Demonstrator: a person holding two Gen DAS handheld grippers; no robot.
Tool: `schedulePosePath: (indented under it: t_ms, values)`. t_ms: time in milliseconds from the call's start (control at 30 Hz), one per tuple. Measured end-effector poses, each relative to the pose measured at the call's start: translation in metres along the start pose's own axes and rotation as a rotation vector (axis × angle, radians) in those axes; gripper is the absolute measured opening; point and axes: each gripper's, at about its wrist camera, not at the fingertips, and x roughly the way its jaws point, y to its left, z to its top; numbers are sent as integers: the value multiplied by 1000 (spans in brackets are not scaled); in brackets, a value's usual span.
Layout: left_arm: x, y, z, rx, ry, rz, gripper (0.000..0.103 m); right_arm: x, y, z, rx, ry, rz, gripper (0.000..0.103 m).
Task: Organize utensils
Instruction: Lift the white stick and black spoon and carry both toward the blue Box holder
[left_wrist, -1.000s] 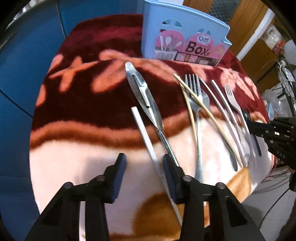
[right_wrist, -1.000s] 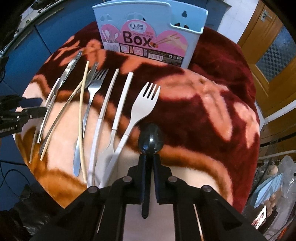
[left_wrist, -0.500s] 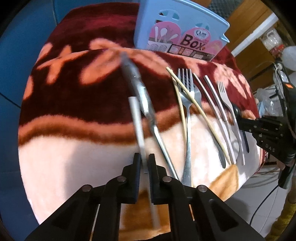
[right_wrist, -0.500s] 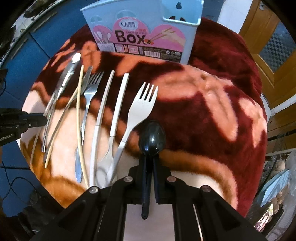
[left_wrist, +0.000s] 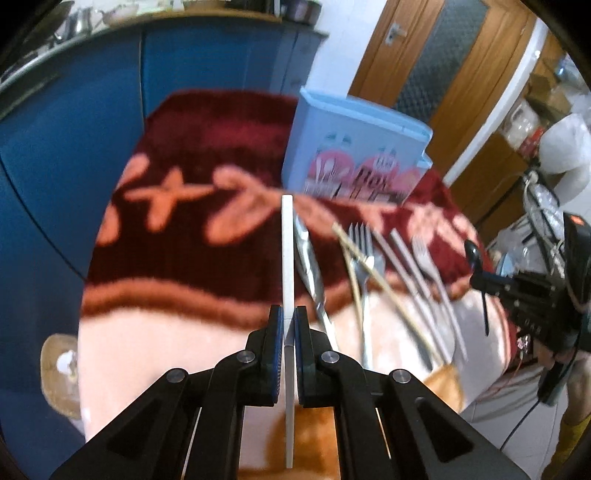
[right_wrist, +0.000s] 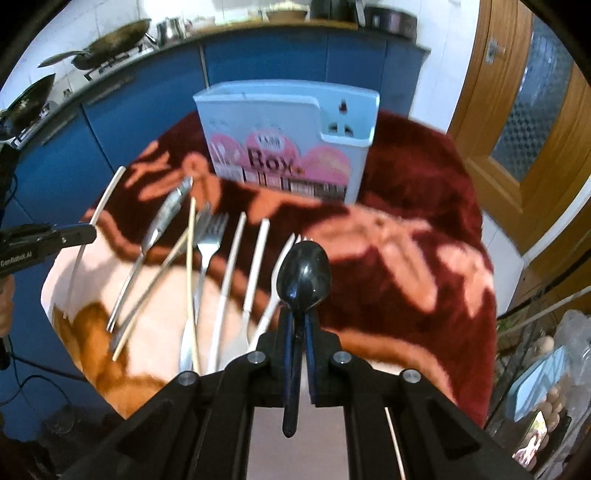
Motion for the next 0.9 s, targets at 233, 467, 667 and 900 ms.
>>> schedulePosePath:
  t_ms: [233, 467, 667, 900]
  values:
    - [-3, -8, 15, -4, -106, -44, 6, -11, 11, 12, 6, -138, -23, 8]
    - [-6, -18, 31, 8, -203, -65, 6, -11, 12, 29, 24, -219, -28, 8]
    - [-12, -25, 58, 3, -292, -87, 6, -11, 5, 49, 49, -291, -11, 8]
    - [-15, -42, 100, 21, -418, -82, 6, -12, -13, 78, 123, -402, 62, 8]
